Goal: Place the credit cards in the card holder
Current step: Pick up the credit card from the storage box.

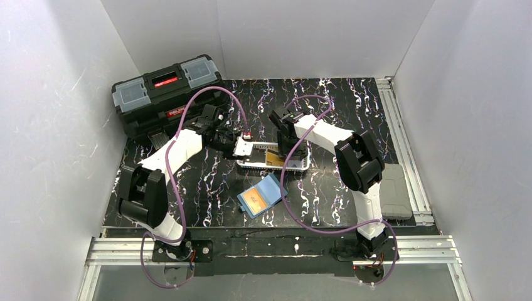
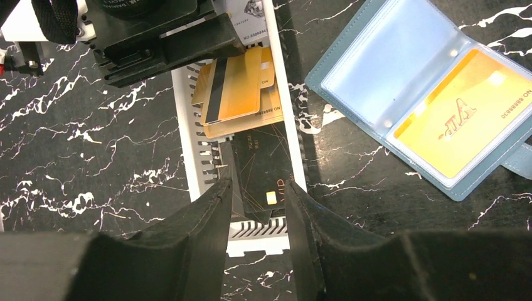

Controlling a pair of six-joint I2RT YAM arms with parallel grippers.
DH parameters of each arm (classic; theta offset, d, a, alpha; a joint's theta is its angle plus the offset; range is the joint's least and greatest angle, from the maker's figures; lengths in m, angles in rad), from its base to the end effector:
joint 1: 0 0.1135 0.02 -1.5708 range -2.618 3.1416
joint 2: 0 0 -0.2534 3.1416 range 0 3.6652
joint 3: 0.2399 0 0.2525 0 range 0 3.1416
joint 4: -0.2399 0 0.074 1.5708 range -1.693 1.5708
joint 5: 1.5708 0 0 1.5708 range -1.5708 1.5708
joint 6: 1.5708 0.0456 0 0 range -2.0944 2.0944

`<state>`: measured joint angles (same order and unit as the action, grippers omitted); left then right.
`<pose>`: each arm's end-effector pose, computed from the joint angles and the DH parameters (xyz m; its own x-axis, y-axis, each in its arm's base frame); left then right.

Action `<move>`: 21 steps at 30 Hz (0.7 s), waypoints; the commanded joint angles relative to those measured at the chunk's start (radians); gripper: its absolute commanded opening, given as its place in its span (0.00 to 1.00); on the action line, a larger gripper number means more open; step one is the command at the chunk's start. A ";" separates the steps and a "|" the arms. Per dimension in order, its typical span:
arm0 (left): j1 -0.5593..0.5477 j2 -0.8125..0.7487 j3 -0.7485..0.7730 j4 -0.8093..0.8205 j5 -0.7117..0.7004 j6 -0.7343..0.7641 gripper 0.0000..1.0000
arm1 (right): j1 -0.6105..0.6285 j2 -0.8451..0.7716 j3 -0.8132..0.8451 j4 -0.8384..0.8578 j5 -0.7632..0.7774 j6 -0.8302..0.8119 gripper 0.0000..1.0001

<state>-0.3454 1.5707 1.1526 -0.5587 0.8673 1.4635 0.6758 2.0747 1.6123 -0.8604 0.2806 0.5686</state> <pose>0.2954 -0.1432 0.2364 0.5335 0.4915 -0.6883 0.8417 -0.2293 0.4888 0.3337 0.2513 0.1655 -0.9324 -0.0844 -0.3514 -0.0545 0.9941 -0.0941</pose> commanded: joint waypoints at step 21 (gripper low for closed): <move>-0.008 -0.032 0.045 -0.128 0.064 0.080 0.33 | 0.011 -0.082 -0.007 0.030 -0.016 -0.029 0.54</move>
<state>-0.3477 1.5703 1.1599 -0.6327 0.8768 1.5200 0.6796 2.0605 1.6119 -0.8406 0.2584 0.5453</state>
